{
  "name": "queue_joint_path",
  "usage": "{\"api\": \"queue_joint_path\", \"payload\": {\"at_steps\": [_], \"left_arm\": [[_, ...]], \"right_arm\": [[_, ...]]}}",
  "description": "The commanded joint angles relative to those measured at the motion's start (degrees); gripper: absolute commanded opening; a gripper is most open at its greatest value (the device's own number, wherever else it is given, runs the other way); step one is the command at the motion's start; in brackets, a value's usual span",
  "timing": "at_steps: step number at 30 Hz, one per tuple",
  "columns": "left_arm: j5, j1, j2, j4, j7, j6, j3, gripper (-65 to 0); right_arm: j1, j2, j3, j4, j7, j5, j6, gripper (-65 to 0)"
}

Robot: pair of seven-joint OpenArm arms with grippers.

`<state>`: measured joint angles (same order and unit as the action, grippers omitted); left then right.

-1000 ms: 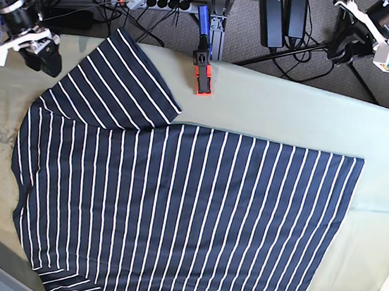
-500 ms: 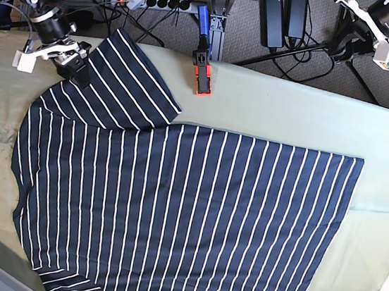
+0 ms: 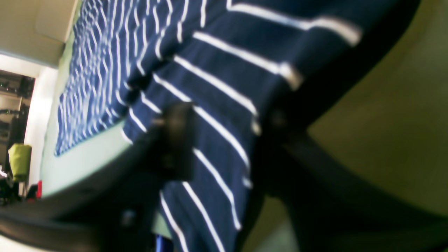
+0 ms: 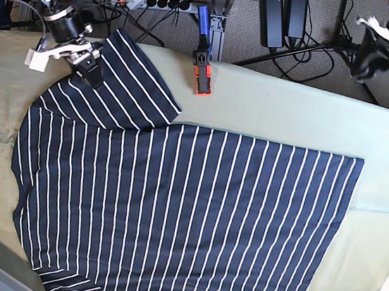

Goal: Fold the T-shirt properly

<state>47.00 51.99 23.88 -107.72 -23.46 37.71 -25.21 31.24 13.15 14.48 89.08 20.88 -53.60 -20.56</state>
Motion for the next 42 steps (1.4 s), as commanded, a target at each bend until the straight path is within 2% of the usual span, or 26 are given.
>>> {"api": "queue_joint_path", "payload": {"at_steps": [1, 3, 4, 6, 8, 13, 17, 27, 30, 36, 42], "left_arm": [[1.3, -0.3, 1.2, -0.8, -0.2, 0.2, -1.1, -49.9], [2.1, -2.0, 2.7, -0.8, -2.4, -0.2, -1.6, -49.9], [2.3, -2.7, 3.6, -0.8, -2.8, -1.5, -1.5, -49.9], [2.5, -4.7, 5.1, -0.8, -2.8, -6.8, -1.4, -49.9], [0.3, -7.4, 6.5, -0.7, -2.8, -9.6, -1.4, -49.8], [0.1, -13.2, 9.7, 0.6, -3.4, -10.3, -1.3, -49.9], [0.6, -19.1, 11.8, 7.8, -3.4, -12.7, 0.9, -49.8], [7.0, -37.9, 12.6, 32.2, -7.1, -12.6, 9.0, -49.6], [9.8, -41.8, 12.3, 37.2, -8.4, -11.0, 10.2, -49.6], [12.3, -44.1, 10.1, 39.9, -9.8, -9.1, 11.1, -49.6], [14.8, -44.2, 9.0, 39.9, -10.3, -5.2, 12.8, -48.6]], "right_arm": [[0.5, 0.0, -0.5, 0.2, 2.5, 0.9, -2.2, -51.2], [0.5, 0.0, -0.5, 0.2, 2.0, 1.0, -2.2, -63.8], [0.5, 0.0, -0.5, 0.2, 2.0, 1.4, -2.2, -65.0], [0.5, 0.0, -0.5, 0.2, 2.0, 4.1, -2.2, -65.0], [0.5, 0.0, -0.5, 0.2, 1.5, 6.7, -2.2, -65.0], [0.5, 0.0, -0.5, 0.2, 0.1, 10.3, -2.2, -65.0], [0.5, 0.0, -0.5, 0.2, 0.1, 10.4, -2.2, -65.0], [0.5, 0.0, -0.5, 0.2, 0.1, 10.4, -2.2, -65.0], [0.5, 0.0, -0.5, 0.2, 0.1, 10.4, -2.2, -65.0], [0.5, 0.0, -0.5, 0.2, 0.1, 10.4, -2.2, -65.0], [0.5, 0.0, -0.5, 0.2, 0.1, 10.4, -2.2, -65.0]]}}
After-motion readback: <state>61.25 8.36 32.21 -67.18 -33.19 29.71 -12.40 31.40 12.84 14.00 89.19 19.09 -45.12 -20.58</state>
